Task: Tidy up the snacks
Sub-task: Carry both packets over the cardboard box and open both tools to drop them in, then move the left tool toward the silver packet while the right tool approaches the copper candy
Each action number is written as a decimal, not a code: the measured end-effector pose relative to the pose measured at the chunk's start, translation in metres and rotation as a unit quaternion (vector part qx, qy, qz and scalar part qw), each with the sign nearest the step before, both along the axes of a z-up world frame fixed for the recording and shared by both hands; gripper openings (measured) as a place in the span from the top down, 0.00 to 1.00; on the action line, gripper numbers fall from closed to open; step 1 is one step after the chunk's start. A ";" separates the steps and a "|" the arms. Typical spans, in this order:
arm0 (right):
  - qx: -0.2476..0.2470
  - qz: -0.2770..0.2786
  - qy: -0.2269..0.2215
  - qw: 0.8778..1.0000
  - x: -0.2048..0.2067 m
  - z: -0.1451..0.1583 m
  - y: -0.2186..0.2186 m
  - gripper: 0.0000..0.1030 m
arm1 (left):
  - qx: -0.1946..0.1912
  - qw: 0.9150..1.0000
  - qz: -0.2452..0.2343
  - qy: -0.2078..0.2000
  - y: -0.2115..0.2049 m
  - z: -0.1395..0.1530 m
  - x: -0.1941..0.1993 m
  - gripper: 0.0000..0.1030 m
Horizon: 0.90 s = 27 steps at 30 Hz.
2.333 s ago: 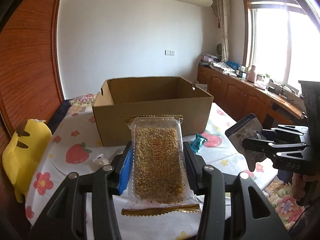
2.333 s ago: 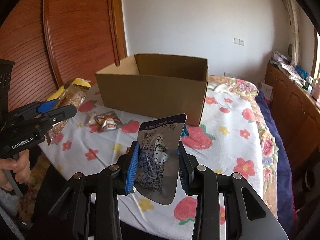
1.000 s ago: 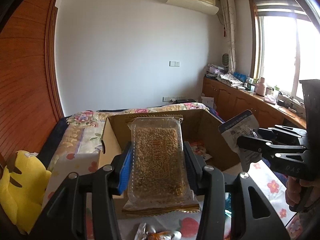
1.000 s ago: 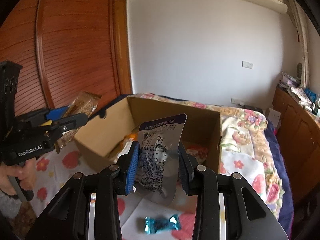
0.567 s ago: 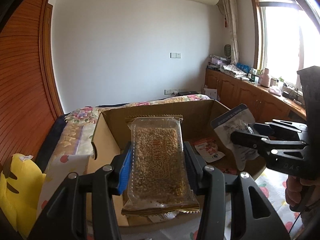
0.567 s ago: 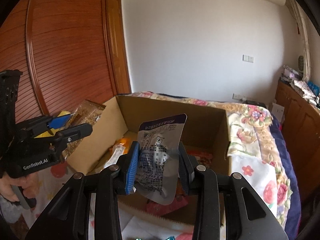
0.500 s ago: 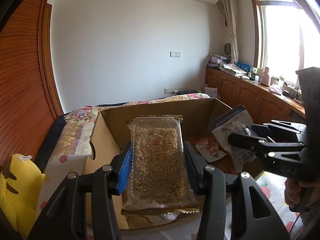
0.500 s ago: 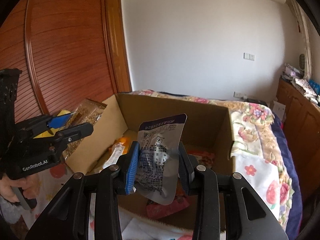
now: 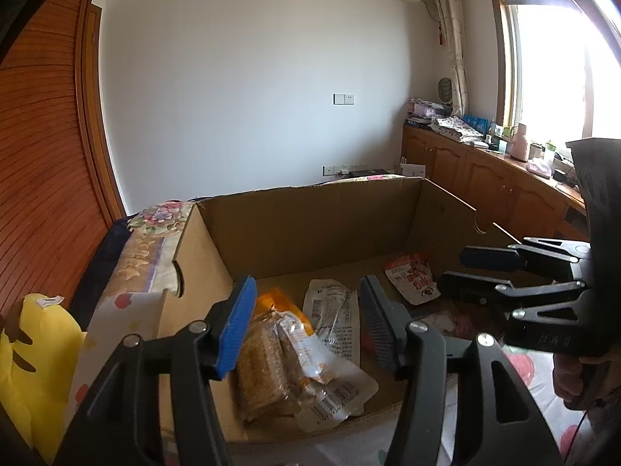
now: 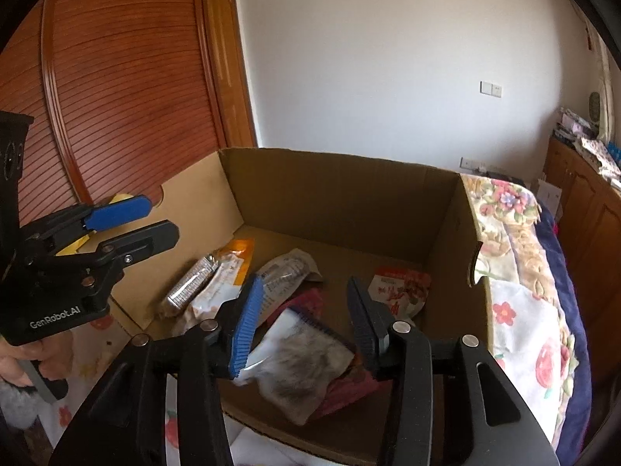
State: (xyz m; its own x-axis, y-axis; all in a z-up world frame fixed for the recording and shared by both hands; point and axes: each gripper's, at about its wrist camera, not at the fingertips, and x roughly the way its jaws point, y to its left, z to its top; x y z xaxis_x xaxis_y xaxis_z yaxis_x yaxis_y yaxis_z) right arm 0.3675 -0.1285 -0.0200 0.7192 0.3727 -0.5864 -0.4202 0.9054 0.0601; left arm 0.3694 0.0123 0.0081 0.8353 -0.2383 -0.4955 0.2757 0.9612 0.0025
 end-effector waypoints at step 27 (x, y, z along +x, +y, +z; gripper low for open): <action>0.005 -0.022 -0.009 1.000 -0.115 0.035 -0.027 0.53 | 0.000 1.000 0.020 0.012 0.057 -0.007 -0.101 0.43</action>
State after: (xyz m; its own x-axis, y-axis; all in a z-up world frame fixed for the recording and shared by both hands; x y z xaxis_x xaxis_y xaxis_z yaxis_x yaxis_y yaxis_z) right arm 0.2522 -0.1552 0.0150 0.7451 0.3464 -0.5699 -0.3817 0.9222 0.0615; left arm 0.2687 0.0692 0.0008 0.8324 -0.2059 -0.5146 0.2379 0.9713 -0.0038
